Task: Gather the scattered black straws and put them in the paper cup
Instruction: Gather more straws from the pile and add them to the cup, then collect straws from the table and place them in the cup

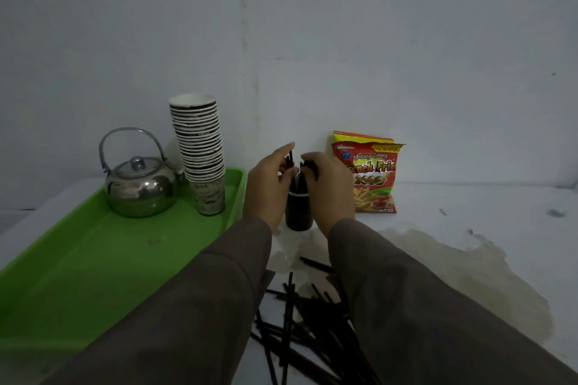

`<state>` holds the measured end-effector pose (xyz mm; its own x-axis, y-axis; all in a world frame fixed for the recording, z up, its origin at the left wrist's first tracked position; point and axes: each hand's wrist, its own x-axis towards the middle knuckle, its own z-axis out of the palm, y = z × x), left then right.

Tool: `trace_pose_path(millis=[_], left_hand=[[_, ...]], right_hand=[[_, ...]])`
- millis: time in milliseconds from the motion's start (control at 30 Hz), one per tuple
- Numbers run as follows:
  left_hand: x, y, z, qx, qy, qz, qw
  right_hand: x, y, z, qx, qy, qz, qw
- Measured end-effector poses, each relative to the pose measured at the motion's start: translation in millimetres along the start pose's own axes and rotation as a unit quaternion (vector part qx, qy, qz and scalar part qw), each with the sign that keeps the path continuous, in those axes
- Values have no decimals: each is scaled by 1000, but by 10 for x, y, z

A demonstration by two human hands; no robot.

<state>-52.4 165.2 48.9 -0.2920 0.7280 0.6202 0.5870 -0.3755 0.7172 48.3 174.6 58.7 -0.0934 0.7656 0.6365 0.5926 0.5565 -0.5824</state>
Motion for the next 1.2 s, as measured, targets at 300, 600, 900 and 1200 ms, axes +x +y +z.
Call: trace_pose_path(millis=[300, 600, 900, 1200], left_hand=[[-50, 35, -91, 90, -58, 21, 994], [-789, 468, -547, 123, -168, 102, 973], [-1647, 475, -385, 176, -403, 126, 889], [-1664, 485, -403, 211, -439, 140, 862]], right_hand=[[61, -111, -142, -61, -69, -10, 996], [-602, -190, -798, 54, 17, 23, 998], [-1570, 232, -1246, 52, -18, 111, 992], [-1688, 201, -1165, 20, -122, 56, 991]])
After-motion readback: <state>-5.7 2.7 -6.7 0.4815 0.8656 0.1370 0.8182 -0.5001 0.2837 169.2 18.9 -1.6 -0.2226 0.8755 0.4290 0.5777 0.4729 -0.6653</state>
